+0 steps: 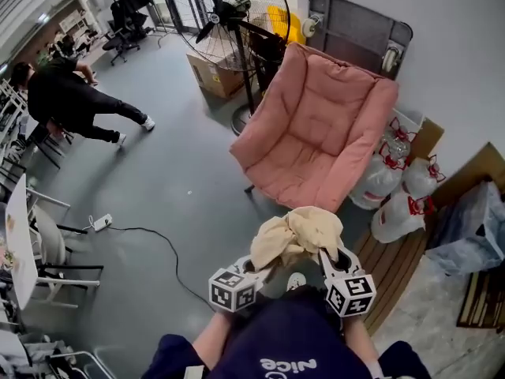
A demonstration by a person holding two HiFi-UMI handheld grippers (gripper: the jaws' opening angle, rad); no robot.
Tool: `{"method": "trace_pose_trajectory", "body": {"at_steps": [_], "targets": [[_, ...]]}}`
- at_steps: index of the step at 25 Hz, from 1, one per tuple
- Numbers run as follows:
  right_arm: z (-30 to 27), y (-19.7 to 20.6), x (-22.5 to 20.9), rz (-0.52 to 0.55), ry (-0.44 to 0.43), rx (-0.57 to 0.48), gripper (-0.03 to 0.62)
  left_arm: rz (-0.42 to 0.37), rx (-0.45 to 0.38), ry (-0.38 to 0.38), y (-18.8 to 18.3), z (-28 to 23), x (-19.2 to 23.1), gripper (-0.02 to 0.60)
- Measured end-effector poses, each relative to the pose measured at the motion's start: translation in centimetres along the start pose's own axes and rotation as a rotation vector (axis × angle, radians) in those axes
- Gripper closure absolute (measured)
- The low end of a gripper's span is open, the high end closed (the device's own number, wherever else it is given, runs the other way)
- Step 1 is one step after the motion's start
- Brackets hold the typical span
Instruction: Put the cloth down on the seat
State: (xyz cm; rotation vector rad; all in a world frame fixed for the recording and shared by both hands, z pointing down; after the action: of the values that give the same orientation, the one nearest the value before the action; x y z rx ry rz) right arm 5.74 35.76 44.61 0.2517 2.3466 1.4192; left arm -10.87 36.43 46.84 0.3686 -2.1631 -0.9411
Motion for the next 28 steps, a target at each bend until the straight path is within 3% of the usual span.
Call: {"method": "trace_pose_trajectory", "body": {"at_steps": [7,16,28], "targets": [[-1.1,-1.8,-4.7,0.025,-0.032,-0.004,0.485,0.018,-0.028,-0.028,-1.5,-4.5,-1.5,0.48],[-2.5,-2.8,-6.2,0.031,-0.05,0.01,0.485,0.069,-0.043,-0.044,-2.8,-6.6,-0.4,0.48],[-9.0,-5.7,-10.5,-0.024,0.108,0.016,0.485,0.027,0.052,0.101,-9.1,-14.4,5.1,0.48]]}}
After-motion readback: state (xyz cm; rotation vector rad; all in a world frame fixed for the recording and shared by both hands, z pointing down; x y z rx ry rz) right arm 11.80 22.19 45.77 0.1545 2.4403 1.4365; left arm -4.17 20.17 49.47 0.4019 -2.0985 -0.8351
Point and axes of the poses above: the fingertips, and each gripper's own axes: z backward along the fingers, x to its left, y out of its underside, the point moved 3 cm from there along z, backward along the fingers, and after that the axes turned 3 degrees about z, right-handed, at the moved point
